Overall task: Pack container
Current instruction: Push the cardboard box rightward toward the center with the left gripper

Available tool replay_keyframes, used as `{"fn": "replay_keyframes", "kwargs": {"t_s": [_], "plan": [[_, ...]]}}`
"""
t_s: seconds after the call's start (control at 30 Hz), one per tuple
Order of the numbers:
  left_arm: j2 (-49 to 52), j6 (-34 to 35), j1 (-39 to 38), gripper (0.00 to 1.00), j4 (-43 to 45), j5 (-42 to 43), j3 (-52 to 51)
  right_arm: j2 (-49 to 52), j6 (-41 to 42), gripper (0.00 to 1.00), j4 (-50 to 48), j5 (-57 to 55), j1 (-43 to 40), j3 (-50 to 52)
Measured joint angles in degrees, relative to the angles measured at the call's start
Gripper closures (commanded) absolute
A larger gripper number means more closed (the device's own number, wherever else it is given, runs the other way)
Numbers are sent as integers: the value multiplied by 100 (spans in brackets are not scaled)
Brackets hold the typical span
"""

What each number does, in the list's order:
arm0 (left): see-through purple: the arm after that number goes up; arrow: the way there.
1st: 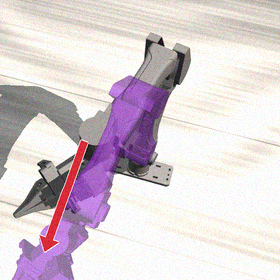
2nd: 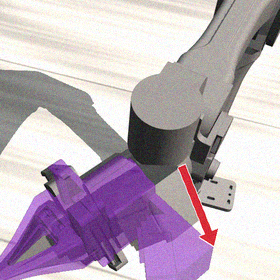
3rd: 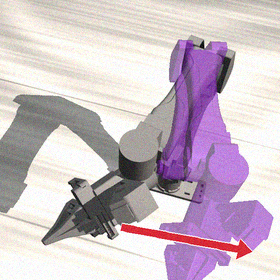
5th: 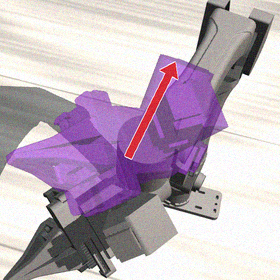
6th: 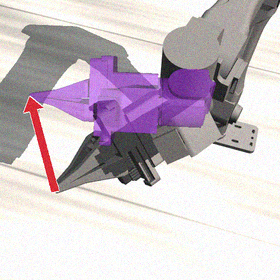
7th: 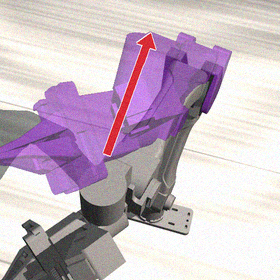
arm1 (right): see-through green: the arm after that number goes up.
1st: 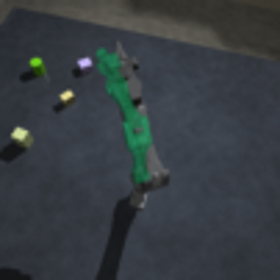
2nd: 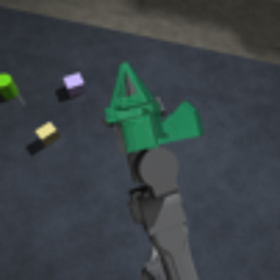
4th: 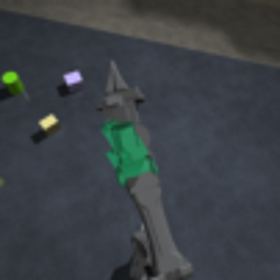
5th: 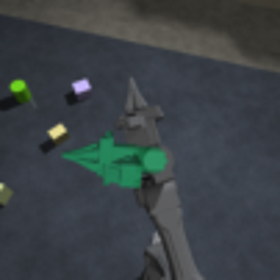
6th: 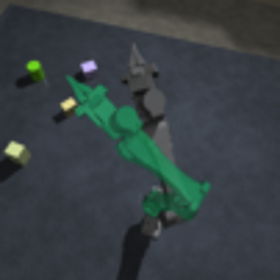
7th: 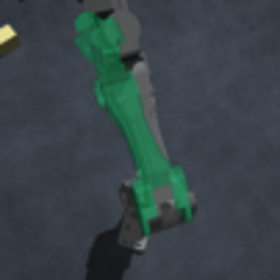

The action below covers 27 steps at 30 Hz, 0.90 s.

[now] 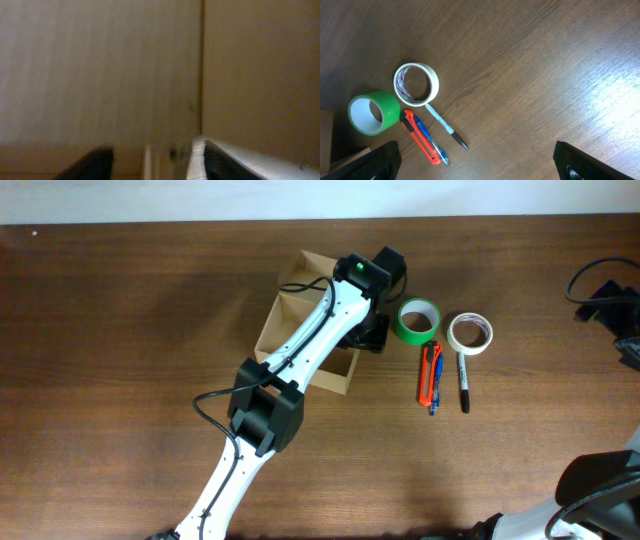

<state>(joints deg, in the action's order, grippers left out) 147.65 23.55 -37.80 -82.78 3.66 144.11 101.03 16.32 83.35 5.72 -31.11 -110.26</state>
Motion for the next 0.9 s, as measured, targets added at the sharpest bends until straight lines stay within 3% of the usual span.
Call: {"fn": "replay_keyframes", "kwargs": {"t_s": [0.23, 0.37, 0.53, 0.77, 0.9], "plan": [[2, -177, 0, 28, -470, -79, 260, 0, 2, 0, -2, -2, 131, 0], [4, -284, 0, 27, -1266, -444, 1141, 0, -15, 4, -2, 0, 415, 0], [-85, -533, 2, 22, -1362, -802, 2347, 2, -114, 6, 2, -26, 1145, 0], [-1180, -737, 278, 17, -1366, -1746, 2643, 4, -177, 1, 2, -271, 2492, 0], [-2074, -809, 1082, 15, -1364, -2063, 2712, 9, -197, 1, -122, -535, 3248, 0]]}}
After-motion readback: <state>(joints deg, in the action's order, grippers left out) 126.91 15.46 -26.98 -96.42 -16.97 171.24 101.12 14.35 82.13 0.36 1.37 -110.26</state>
